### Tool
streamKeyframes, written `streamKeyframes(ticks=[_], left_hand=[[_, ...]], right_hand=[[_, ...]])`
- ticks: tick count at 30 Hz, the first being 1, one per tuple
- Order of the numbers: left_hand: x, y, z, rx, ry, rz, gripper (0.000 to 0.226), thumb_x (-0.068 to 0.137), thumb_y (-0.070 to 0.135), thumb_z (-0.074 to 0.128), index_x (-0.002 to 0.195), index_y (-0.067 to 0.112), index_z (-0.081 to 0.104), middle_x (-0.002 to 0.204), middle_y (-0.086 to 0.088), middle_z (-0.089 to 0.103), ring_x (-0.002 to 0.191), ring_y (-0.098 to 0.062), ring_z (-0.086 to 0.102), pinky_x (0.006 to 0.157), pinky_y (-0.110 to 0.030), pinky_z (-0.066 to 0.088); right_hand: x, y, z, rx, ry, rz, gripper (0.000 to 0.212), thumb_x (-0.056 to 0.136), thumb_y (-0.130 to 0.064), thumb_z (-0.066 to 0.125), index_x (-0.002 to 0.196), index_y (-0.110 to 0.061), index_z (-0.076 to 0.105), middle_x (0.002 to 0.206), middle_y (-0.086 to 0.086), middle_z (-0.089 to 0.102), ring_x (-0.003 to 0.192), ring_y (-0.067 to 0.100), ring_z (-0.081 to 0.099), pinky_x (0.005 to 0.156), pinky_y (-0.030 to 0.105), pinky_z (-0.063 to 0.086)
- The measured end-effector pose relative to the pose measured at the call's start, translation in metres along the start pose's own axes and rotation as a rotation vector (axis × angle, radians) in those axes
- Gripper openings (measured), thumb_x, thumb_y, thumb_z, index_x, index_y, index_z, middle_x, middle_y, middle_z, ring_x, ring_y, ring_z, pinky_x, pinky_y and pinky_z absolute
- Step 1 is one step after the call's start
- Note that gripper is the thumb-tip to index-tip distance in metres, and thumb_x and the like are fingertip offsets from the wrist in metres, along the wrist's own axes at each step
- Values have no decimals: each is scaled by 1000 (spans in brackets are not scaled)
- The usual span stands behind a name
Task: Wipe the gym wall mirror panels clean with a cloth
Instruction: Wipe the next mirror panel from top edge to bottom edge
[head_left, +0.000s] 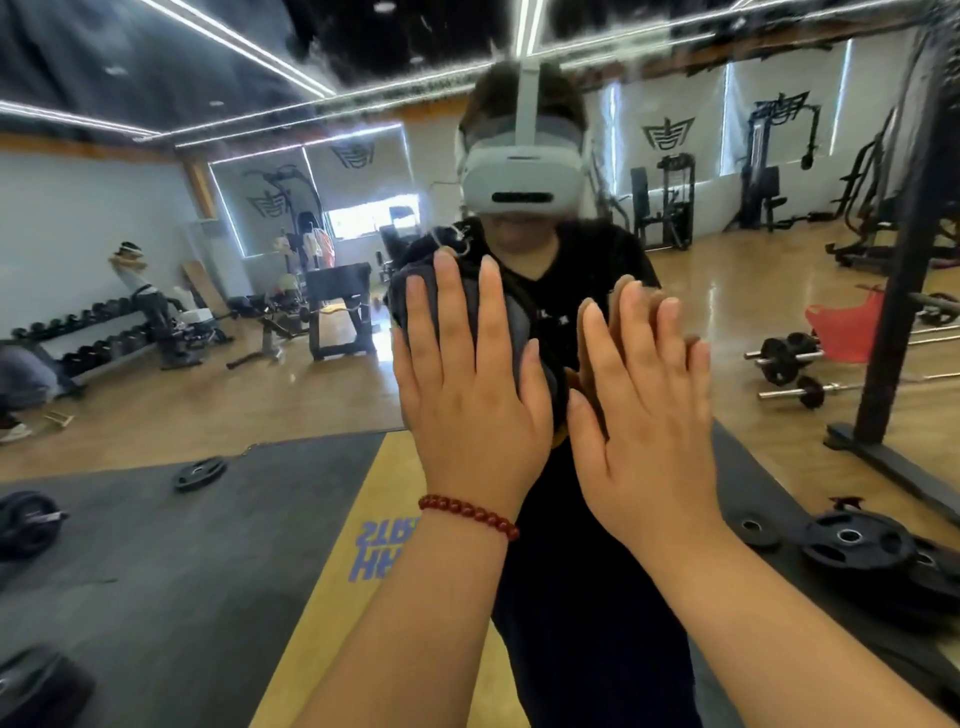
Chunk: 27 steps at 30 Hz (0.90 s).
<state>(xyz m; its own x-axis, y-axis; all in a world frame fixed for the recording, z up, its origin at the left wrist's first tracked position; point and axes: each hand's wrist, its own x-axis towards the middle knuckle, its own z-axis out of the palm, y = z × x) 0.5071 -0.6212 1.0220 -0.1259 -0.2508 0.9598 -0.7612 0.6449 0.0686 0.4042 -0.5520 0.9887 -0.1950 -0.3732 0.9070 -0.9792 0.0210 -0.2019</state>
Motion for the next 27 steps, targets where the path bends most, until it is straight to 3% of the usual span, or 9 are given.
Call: streamKeyframes(ticks=[6, 10, 14, 20, 27], left_hand=[[21, 4, 7, -10, 86, -73, 62, 98, 33, 42, 154, 14, 25, 162, -13, 18, 151, -31, 10, 122, -46, 2], [-38, 3, 18, 35, -49, 53, 63, 100, 36, 38, 156, 17, 16, 163, -9, 6, 152, -27, 3, 122, -50, 8], [-64, 6, 13, 39, -139, 27, 68, 98, 38, 39, 156, 19, 10, 164, -8, 1, 152, -27, -2, 123, -48, 2], [15, 10, 7, -17, 37, -86, 61, 99, 35, 40, 155, 13, 25, 162, -15, 16, 150, -34, 9, 121, -47, 2], [-141, 8, 37, 67, -216, 45, 75, 98, 41, 39, 158, 24, -2, 164, -8, 1, 152, -26, -9, 122, -49, 0]], right_hand=[[-8, 7, 8, 7, -1, -31, 62, 102, -31, 33, 158, -19, 10, 165, -2, -7, 153, 21, -7, 123, 39, -9], [-23, 16, 9, 3, -22, -72, 58, 103, -31, 31, 157, -16, 17, 166, 4, 4, 153, 22, 2, 124, 36, -4], [-37, 21, 8, -15, -70, -87, 59, 102, -33, 32, 157, -14, 20, 166, 8, 10, 153, 23, 5, 124, 37, -1], [-52, 21, 6, 29, -108, -53, 62, 101, -32, 35, 157, -14, 16, 166, 6, 7, 153, 23, 3, 124, 38, -2], [-88, 42, 3, -54, -208, -67, 67, 98, -33, 39, 157, -12, 15, 166, 5, 9, 153, 24, 8, 125, 39, 2]])
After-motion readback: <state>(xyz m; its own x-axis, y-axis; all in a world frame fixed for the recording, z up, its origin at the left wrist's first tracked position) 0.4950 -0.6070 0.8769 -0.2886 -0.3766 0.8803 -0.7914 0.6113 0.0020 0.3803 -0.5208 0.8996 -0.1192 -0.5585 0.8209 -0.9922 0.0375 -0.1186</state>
